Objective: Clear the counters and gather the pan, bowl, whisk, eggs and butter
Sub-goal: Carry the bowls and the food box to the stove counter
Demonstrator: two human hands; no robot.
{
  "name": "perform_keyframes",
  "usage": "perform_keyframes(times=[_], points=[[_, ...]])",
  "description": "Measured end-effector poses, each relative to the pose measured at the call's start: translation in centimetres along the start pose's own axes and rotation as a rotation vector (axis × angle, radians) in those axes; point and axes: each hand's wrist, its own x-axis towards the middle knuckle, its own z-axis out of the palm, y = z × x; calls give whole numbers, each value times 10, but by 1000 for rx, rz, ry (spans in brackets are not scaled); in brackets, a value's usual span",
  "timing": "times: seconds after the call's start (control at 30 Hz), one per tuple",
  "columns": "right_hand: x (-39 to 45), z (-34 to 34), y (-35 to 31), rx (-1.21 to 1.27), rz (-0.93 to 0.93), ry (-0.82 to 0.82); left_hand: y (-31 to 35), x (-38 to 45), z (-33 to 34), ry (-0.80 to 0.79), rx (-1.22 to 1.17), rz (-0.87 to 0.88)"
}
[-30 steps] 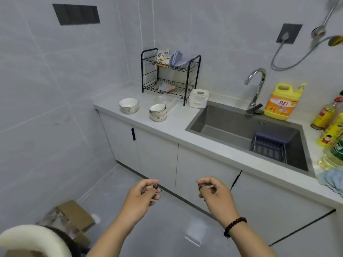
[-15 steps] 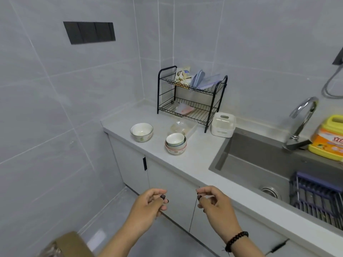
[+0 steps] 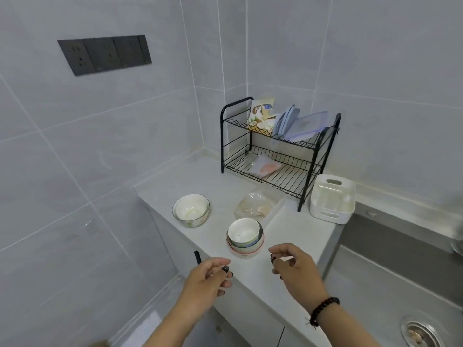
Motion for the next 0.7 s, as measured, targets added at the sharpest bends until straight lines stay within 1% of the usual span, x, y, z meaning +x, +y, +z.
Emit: perform_keyframes(times=[0.2,0.37,0.47,0.57,0.7], points=[[52,7,6,-72,62,-44,7,57,2,-7,-2,-61],[90,17,18,-122,172,-19,10,114,-6,-32,82,-94],[111,28,21,-117,264,11,9,155,-11,-94,157,-150],[131,40,19,-45,352,73,10,195,-12,-205,234,-203],[149,53,16,33,425,181,10,233,-12,-328,296,-200]])
